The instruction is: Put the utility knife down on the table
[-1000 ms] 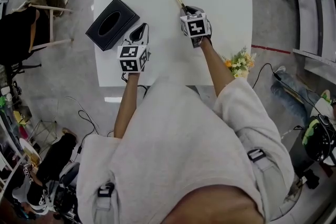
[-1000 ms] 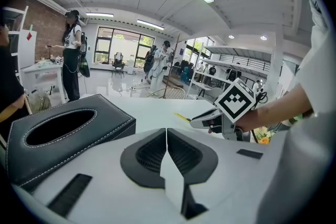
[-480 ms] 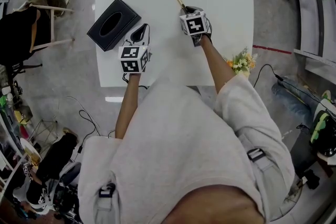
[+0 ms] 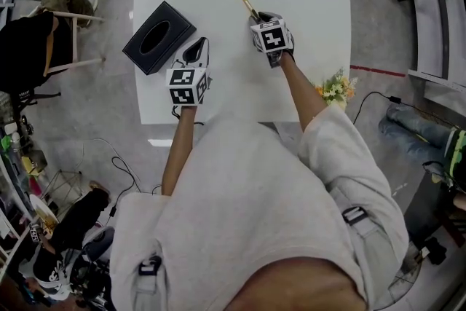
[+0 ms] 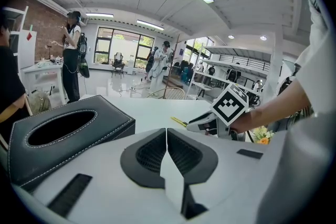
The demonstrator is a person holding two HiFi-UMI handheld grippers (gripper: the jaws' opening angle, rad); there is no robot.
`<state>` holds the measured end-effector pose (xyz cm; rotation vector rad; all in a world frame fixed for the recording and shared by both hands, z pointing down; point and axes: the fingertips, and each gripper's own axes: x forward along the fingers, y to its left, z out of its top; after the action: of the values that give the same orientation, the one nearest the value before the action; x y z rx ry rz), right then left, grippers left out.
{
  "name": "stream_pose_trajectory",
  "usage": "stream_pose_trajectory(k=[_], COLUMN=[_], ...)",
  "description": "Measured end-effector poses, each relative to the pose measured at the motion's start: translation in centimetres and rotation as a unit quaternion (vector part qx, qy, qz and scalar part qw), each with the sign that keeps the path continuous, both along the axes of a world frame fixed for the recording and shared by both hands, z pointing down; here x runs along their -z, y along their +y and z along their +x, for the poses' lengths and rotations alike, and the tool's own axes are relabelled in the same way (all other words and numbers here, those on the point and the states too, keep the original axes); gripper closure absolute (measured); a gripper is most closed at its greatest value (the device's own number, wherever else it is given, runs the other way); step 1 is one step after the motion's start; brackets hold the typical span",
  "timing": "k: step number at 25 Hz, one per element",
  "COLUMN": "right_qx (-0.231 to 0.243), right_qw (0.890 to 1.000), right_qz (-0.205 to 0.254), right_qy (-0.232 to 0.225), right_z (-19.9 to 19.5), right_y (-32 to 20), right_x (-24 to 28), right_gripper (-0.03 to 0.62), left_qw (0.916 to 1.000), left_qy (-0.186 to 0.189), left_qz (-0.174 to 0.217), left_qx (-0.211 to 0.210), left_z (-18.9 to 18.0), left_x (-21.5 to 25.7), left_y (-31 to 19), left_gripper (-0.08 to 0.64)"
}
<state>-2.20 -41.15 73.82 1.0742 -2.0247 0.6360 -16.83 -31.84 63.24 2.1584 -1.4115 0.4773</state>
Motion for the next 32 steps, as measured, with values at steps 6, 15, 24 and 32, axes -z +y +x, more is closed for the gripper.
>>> stream_pose_trajectory(k=[6,15,24,32], right_qx=[-0.009,-0.052,-0.092,-0.120], right_qw=[1.000,0.995,0.988,0.976], right_qz=[0.027,0.085,0.118,0.164], right_qy=[-0.005,-0.025,-0.046,-0.074], right_z=[0.8,4.0,7.2,8.9], right_y=[-0.2,2.2,5.6,8.4], right_x=[1.5,5.3,8.7,12.8], right_gripper=[0.470,0.534,0.552,0.560], left_qw=[1.0000,0.9999,0.9996,0.9986], left_qy=[-0.001,-0.002,-0.005,-0.008], left_qz=[0.004,0.012,0.026,0.051], left_qx=[0.000,-0.003,-0.008,-0.011], left_z=[0.0,0.2,1.2,0.8], left_x=[0.3,1.1,2.5,4.2], left_y=[-0.2,-0.3,0.4,0.7], left_gripper=[0.537,0.537,0.537,0.536])
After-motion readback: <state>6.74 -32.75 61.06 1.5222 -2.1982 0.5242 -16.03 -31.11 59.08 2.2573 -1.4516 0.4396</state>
